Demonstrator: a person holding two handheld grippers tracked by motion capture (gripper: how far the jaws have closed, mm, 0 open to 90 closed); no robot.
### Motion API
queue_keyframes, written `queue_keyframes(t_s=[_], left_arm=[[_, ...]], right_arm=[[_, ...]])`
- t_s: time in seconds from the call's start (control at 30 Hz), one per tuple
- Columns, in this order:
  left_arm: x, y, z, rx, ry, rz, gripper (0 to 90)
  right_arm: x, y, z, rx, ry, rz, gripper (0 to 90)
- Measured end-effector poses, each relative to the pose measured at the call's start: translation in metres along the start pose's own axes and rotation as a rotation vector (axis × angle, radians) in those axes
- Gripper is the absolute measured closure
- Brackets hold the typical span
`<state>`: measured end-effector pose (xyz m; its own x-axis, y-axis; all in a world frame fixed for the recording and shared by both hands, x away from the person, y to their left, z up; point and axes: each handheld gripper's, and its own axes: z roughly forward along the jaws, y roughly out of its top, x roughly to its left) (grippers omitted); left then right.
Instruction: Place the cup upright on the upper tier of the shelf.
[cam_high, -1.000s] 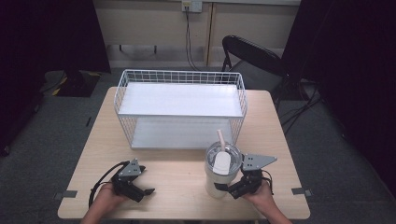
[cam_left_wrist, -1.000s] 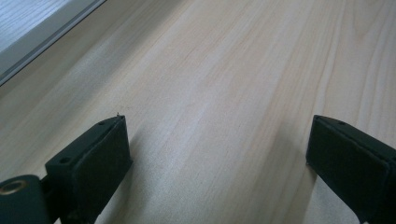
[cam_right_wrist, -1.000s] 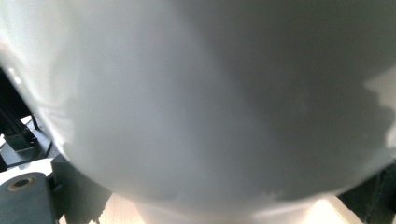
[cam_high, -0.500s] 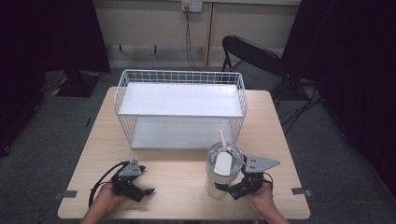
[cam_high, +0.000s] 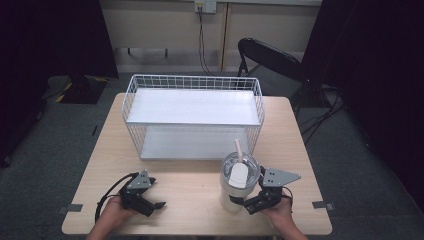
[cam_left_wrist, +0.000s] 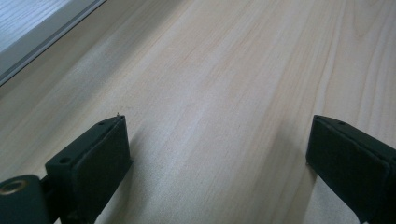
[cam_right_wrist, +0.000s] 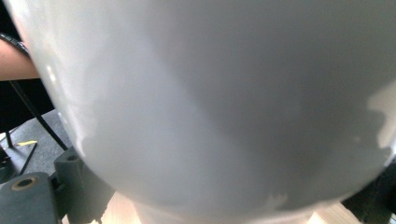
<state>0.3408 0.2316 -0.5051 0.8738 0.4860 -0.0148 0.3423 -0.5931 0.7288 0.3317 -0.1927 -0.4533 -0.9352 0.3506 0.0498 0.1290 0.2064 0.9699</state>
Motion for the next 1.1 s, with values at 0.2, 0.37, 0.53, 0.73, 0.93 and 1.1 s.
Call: queue_keyframes(t_s=[0.2,0.37,0.53,0.73,0.93,1.1], left_arm=[[0.000,0.000,0.000,0.000,0.000,0.002,5.7],[0.000,0.000,0.000,0.001,0.000,0.002,5.7],[0.000,0.000,0.000,0.001,0.000,0.003,5.7],[0.001,0.000,0.000,0.002,0.002,0.003,5.7],[0.001,0.000,0.000,0.002,0.002,0.001,5.7],[0.001,0.000,0.000,0.002,0.001,0.000,5.7]], right_arm=[[-0.002,0.001,-0.001,0.001,0.001,0.016,8.8],[-0.002,0.005,-0.004,0.000,-0.004,0.007,8.9],[-0.006,0.013,-0.009,-0.027,-0.012,0.019,8.9],[-0.012,0.023,-0.013,-0.034,-0.030,0.026,9.0],[-0.016,0.035,-0.015,-0.032,-0.038,0.017,9.0],[-0.019,0.044,-0.014,-0.032,-0.034,0.022,9.0]])
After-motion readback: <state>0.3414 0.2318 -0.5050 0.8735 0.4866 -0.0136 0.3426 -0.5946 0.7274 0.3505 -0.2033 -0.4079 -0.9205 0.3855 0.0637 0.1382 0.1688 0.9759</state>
